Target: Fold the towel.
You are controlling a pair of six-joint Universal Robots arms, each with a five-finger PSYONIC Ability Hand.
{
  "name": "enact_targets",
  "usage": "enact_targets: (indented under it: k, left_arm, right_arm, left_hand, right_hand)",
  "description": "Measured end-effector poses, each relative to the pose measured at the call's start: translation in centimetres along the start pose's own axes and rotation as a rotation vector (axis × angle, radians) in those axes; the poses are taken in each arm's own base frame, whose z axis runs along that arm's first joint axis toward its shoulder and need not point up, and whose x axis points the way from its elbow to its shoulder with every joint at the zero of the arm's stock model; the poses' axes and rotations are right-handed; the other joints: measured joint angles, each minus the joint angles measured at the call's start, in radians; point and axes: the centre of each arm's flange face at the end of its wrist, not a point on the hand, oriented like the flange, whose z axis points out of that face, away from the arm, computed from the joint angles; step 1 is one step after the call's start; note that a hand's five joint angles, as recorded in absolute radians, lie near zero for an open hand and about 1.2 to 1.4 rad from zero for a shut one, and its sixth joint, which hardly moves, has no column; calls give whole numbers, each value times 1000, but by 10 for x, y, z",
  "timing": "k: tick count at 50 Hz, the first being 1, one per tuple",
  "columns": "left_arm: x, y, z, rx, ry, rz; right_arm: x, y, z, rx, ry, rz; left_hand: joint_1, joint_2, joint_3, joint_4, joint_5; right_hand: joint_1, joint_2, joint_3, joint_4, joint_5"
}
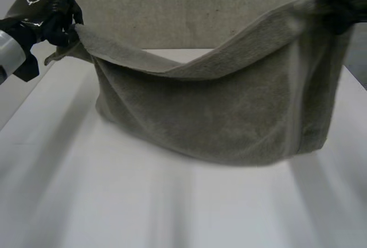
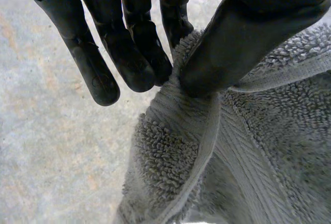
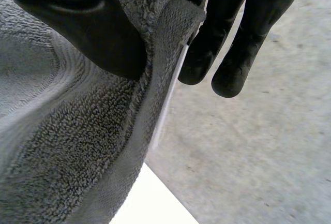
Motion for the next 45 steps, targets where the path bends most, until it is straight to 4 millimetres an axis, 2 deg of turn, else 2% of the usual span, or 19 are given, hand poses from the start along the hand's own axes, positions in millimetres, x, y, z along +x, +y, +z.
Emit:
enact_targets:
  k: [3, 5, 6, 9, 11, 12, 14, 18, 21, 23, 25, 28, 30, 31, 34, 35, 37, 40, 45]
  left_arm:
    - [-10, 8, 19, 7, -8, 3]
    - [-18, 11, 38, 29, -19, 11]
    - [-20, 10, 42, 36, -22, 14]
    - [-32, -3, 65, 121, -57, 39]
    - [-37, -18, 73, 180, -79, 48]
    - [-38, -24, 76, 205, -87, 48]
    - [-42, -49, 81, 298, -113, 40]
    - [-42, -82, 81, 419, -124, -7]
    - [-40, -93, 77, 457, -115, -49]
    - [-39, -91, 75, 447, -107, -73]
    - [-37, -81, 73, 410, -94, -98]
    - [-32, -50, 66, 298, -59, -135]
    - [-28, -17, 56, 186, -27, -159]
    - [-27, -8, 53, 157, -20, -165]
    - [-25, 44, 31, -12, 7, -178]
    - [-24, 53, 27, -39, 10, -178]
    - [-22, 85, 8, -143, 18, -168]
    - [-17, 120, -16, -264, 25, -131]
    - [-6, 159, -51, -414, 46, -39]
  right_arm:
    - [-12, 9, 24, 4, -13, -23]
    - [-21, 12, 47, 39, -1, -49]
    - [-22, 12, 51, 50, 3, -54]
    - [-26, 2, 81, 185, 62, -74]
    - [-22, -9, 91, 275, 105, -71]
    - [-21, -14, 94, 315, 123, -67]
    - [-13, -32, 100, 437, 172, -38]
    - [-2, -57, 98, 589, 209, 30]
    - [0, -63, 94, 619, 193, 70]
    - [-3, -59, 93, 596, 164, 85]
    - [-10, -50, 91, 542, 122, 89]
    - [-25, -25, 89, 400, 37, 70]
    - [-40, 4, 85, 254, -39, 28]
    - [-43, 10, 84, 226, -54, 18]
    - [-65, 54, 72, 33, -160, -68]
    - [-68, 62, 69, 3, -178, -85]
    - [-81, 94, 57, -112, -245, -144]
    - [-93, 132, 40, -227, -308, -192]
    - [-102, 168, 14, -316, -339, -208]
  left_hand:
    - [2, 0, 0, 0, 0]
    - [3, 0, 0, 0, 0]
    - [3, 0, 0, 0, 0]
    - [3, 0, 0, 0, 0]
    - [4, 0, 0, 0, 0]
    - [4, 0, 0, 0, 0]
    - [4, 0, 0, 0, 0]
    - [4, 0, 0, 0, 0]
    - [4, 0, 0, 0, 0]
    - [4, 0, 0, 0, 0]
    - [4, 0, 0, 0, 0]
    - [4, 1, 0, 0, 0]
    - [4, 1, 0, 0, 1]
    - [4, 2, 0, 0, 1]
    - [4, 2, 0, 0, 1]
    - [4, 2, 1, 0, 1]
    - [4, 2, 1, 0, 1]
    - [4, 2, 1, 0, 2]
    - [4, 2, 1, 0, 2]
  right_hand:
    - [2, 0, 0, 0, 0]
    - [2, 0, 0, 0, 0]
    - [2, 0, 0, 0, 0]
    - [2, 0, 0, 0, 0]
    - [2, 0, 0, 0, 0]
    - [2, 0, 0, 0, 0]
    - [2, 3, 0, 0, 0]
    - [2, 3, 0, 0, 0]
    - [2, 3, 0, 0, 0]
    - [2, 3, 0, 0, 0]
    - [2, 3, 0, 0, 3]
    - [2, 3, 0, 0, 3]
    - [2, 3, 0, 0, 3]
    - [2, 3, 0, 0, 3]
    - [2, 3, 0, 0, 3]
    - [2, 3, 0, 0, 3]
    - [2, 3, 0, 0, 3]
    - [2, 3, 0, 0, 3]
    - [2, 3, 0, 0, 3]
